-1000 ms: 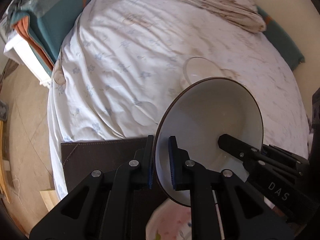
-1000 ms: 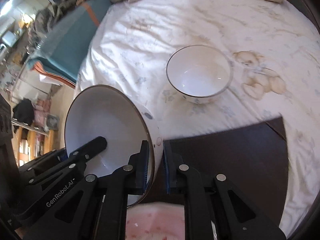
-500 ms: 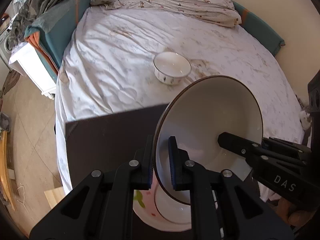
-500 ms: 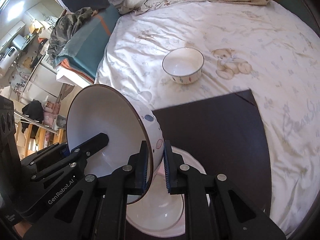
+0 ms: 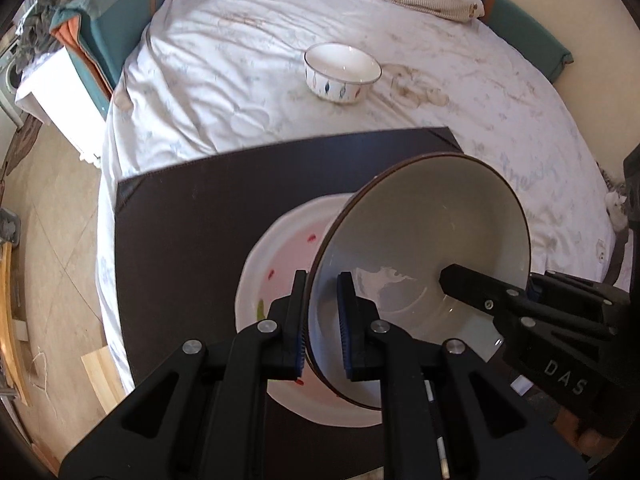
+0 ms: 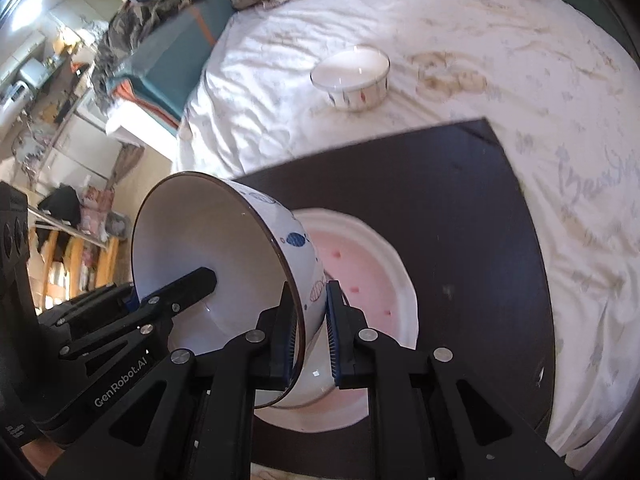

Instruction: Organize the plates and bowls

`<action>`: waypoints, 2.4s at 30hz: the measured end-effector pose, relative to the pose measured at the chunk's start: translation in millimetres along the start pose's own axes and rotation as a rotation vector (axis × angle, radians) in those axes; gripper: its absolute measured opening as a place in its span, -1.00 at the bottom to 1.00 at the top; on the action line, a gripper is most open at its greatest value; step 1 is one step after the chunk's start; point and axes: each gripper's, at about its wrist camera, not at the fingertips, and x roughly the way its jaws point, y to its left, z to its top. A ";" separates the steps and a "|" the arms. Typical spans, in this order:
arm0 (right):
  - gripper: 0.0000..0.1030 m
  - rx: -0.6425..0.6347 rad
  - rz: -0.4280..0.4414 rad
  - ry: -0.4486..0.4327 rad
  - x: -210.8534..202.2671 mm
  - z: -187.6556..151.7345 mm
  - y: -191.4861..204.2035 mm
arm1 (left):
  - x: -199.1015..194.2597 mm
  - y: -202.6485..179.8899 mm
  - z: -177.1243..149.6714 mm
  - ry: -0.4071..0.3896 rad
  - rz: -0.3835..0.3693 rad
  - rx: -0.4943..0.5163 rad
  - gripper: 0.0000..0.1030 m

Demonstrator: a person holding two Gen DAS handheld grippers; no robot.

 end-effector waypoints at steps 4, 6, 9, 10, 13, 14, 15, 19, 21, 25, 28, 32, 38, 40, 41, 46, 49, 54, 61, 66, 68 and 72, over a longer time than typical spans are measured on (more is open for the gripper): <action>-0.71 0.005 -0.005 0.029 5.9 -13.1 -3.0 | 1.7 -6.4 -8.8 -0.002 0.021 0.048 -0.79; -0.71 0.006 -0.005 0.041 6.9 -16.8 -4.7 | 1.1 -11.6 -11.3 -0.010 0.034 0.080 -0.79; -0.73 0.006 -0.018 0.051 8.0 -19.4 -7.5 | 3.1 -17.4 -13.8 -0.016 0.063 0.119 -0.79; -0.73 0.006 -0.021 0.054 9.1 -19.7 -7.7 | 4.8 -17.0 -13.8 -0.011 0.063 0.117 -0.79; -0.73 -0.006 -0.048 0.070 13.9 -21.5 -5.7 | 9.9 -14.2 -12.6 0.010 0.064 0.105 -0.79; -0.73 -0.009 -0.052 0.081 16.7 -22.2 -5.0 | 10.8 -13.2 -12.8 0.013 0.068 0.102 -0.79; -0.73 -0.014 -0.057 0.091 19.6 -23.3 -3.6 | 11.9 -12.6 -12.9 0.017 0.072 0.099 -0.79; -0.73 -0.065 -0.102 0.090 22.9 -24.9 5.0 | 14.0 -9.7 -12.2 0.016 0.071 0.100 -0.79; -0.73 -0.063 -0.103 0.090 23.2 -24.3 4.0 | 14.9 -9.3 -12.3 0.016 0.070 0.103 -0.78; -0.73 -0.030 -0.082 0.106 23.5 -21.3 -2.0 | 20.4 -7.4 -11.2 0.039 0.043 0.091 -0.77; -0.66 -0.016 -0.073 0.102 18.5 -20.7 -5.1 | 21.7 -6.8 -12.5 0.039 0.061 0.094 -0.78; -0.58 -0.014 -0.057 0.079 10.3 -18.5 -6.8 | 23.5 -5.7 -13.1 0.048 0.051 0.092 -0.78; -0.53 0.004 -0.036 0.073 5.3 -16.9 -11.7 | 24.5 -5.8 -13.0 0.053 0.044 0.090 -0.77; -0.51 -0.020 -0.074 0.047 0.7 -16.1 -9.1 | 24.8 -5.3 -13.0 0.051 0.050 0.090 -0.76; -0.51 -0.044 -0.100 0.026 -2.8 -15.9 -6.9 | 25.1 -5.4 -13.2 0.050 0.058 0.092 -0.76; -0.51 -0.103 -0.135 0.004 -6.2 -15.6 -2.8 | 23.3 -4.7 -11.8 0.049 0.048 0.075 -0.76; -0.51 -0.094 -0.140 0.018 -2.6 -14.2 -6.8 | 17.1 -3.6 -9.2 0.016 0.028 0.060 -0.76; -0.60 -0.055 -0.072 0.035 0.8 -10.2 -15.4 | 16.4 -10.0 -5.0 -0.012 0.029 0.091 -0.84; -0.79 -0.017 -0.023 0.046 -3.4 -10.3 -21.8 | 11.3 -1.6 -3.2 -0.005 -0.052 0.027 -0.84; -0.76 0.035 0.037 0.069 -5.3 -9.6 -30.7 | 11.9 4.6 0.9 0.012 -0.090 -0.017 -0.83; -0.75 0.055 0.055 0.080 -3.9 -8.6 -33.2 | 13.1 5.0 2.8 0.015 -0.088 -0.022 -0.82; -0.75 0.123 0.081 0.110 4.3 -8.0 -41.6 | 16.0 0.4 5.1 0.014 -0.071 -0.011 -0.80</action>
